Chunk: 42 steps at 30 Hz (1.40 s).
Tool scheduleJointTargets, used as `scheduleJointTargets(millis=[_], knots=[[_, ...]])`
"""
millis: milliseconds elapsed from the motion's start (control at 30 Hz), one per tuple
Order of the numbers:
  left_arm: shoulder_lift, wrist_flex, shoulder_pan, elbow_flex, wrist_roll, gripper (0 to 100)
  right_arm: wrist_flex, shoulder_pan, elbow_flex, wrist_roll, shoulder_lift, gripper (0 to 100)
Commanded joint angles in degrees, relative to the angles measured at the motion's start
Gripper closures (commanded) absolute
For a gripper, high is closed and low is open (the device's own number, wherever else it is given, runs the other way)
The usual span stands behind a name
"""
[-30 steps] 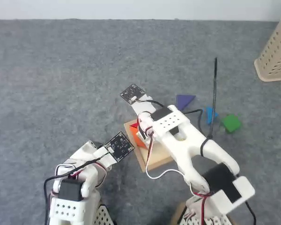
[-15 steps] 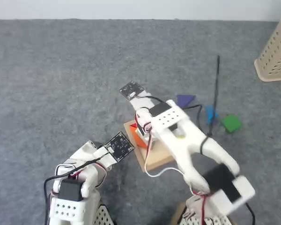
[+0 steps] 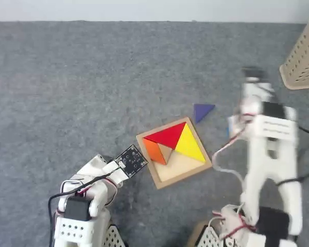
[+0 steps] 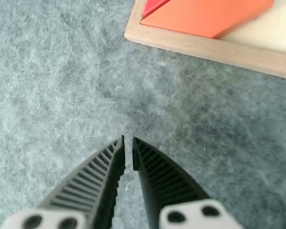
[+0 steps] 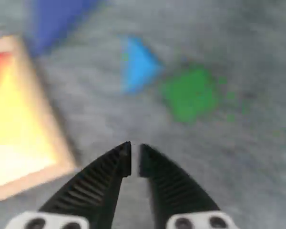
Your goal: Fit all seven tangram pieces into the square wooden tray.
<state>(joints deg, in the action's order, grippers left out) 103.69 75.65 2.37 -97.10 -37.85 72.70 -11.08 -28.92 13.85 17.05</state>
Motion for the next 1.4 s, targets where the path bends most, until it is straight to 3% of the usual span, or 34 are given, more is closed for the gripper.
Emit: scheduleJointTargets(millis=[0,100,400,767,1067,1367], knots=[[0.97,0.26,-0.18,0.57,-0.62,97,0.13,-6.46,2.64,6.24,-4.26,84.2],[0.97,0.26,-0.18,0.57,-0.62,97,-0.48,-7.08,3.6,9.32,-9.8,81.6],[0.97,0.26,-0.18,0.57,-0.62,97,-4.7,-5.58,11.08,8.09,-19.65,75.1],[0.97,0.26,-0.18,0.57,-0.62,97,-4.79,-1.63,18.11,23.38,-32.13,74.2],[0.97,0.26,-0.18,0.57,-0.62,97,-4.26,-1.71,24.88,23.21,-42.59,74.6],[0.97,0.26,-0.18,0.57,-0.62,97,-4.26,-3.03,25.23,23.12,-43.3,92.4]])
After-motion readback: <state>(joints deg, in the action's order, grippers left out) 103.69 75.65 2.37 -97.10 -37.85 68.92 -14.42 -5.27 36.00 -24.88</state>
